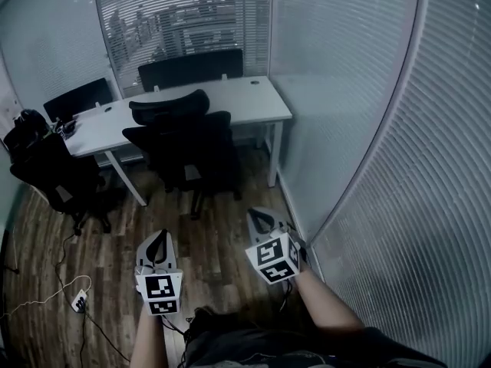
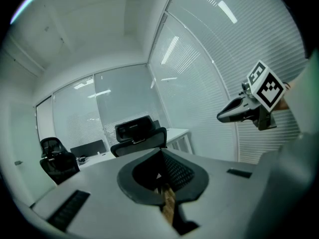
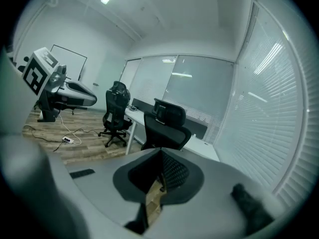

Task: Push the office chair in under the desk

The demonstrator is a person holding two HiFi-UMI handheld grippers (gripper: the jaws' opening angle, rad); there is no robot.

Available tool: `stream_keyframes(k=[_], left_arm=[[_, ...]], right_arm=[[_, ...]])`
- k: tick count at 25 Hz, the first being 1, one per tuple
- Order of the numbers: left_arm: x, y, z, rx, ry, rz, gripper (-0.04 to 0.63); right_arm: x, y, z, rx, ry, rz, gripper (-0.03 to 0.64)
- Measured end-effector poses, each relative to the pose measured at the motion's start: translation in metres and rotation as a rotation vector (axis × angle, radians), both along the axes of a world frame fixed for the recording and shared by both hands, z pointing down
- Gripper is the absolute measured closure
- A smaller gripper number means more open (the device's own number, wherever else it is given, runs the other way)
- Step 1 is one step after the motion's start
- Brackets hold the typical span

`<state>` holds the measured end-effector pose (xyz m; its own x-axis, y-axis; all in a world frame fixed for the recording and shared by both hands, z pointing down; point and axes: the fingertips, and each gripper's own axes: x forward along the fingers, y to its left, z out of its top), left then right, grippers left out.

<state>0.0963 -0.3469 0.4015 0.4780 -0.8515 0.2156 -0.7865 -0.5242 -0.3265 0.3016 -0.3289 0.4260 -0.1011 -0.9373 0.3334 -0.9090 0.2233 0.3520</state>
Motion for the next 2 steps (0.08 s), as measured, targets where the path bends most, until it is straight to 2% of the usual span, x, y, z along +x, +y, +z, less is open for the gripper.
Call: stream_keyframes(k=[2], left_arm=[[0.002, 0.0119, -0.0031, 0.005, -0.002, -0.008, 0.58]], right_arm=[[0.0017, 0.0093, -0.0001, -0.004, 0.001, -0.008, 0.595]])
